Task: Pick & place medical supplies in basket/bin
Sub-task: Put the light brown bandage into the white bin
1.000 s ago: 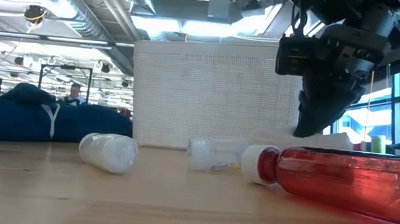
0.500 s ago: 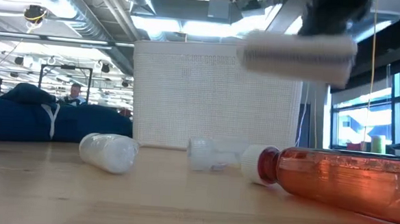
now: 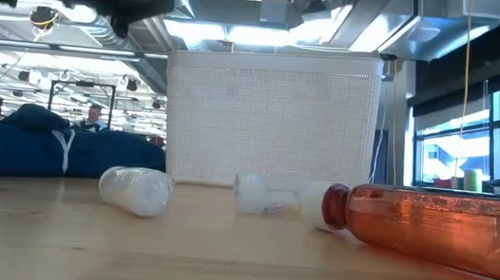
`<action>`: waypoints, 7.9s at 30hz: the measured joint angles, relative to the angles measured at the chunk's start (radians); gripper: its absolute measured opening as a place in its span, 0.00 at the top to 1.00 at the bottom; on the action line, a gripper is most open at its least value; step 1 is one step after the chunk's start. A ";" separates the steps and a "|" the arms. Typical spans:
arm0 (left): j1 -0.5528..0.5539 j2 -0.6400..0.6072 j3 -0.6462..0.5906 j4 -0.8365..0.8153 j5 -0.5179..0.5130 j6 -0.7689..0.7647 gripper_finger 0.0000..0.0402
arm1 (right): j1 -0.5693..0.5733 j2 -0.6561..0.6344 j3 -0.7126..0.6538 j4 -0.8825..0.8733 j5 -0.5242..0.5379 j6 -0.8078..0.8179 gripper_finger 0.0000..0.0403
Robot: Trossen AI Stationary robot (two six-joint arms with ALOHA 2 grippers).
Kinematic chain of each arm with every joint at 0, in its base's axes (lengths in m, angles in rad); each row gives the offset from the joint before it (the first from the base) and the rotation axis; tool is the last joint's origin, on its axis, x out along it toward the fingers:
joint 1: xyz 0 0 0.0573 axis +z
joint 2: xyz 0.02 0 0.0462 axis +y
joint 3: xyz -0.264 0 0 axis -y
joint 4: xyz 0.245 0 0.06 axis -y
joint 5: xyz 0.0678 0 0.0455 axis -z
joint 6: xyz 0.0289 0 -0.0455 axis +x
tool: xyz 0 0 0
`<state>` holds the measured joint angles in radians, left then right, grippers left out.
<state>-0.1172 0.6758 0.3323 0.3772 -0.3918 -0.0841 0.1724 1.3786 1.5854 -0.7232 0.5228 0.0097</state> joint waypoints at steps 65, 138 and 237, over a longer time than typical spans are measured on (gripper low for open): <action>0.001 0.001 -0.044 -0.039 0.018 -0.006 0.85 | -0.692 0.484 0.229 -0.413 -0.392 -0.486 0.60; 0.001 0.001 -0.044 -0.038 0.018 -0.008 0.85 | 0.170 -0.018 -0.697 -0.415 -0.514 0.427 1.00; -0.286 0.725 0.775 -1.510 0.158 -1.128 0.64 | -0.143 -0.270 -0.519 0.157 -0.373 0.117 0.66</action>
<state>-0.4032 1.4005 1.1073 -1.1330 -0.2340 -1.2118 0.0295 1.1090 1.0666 -0.5660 0.1493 0.1262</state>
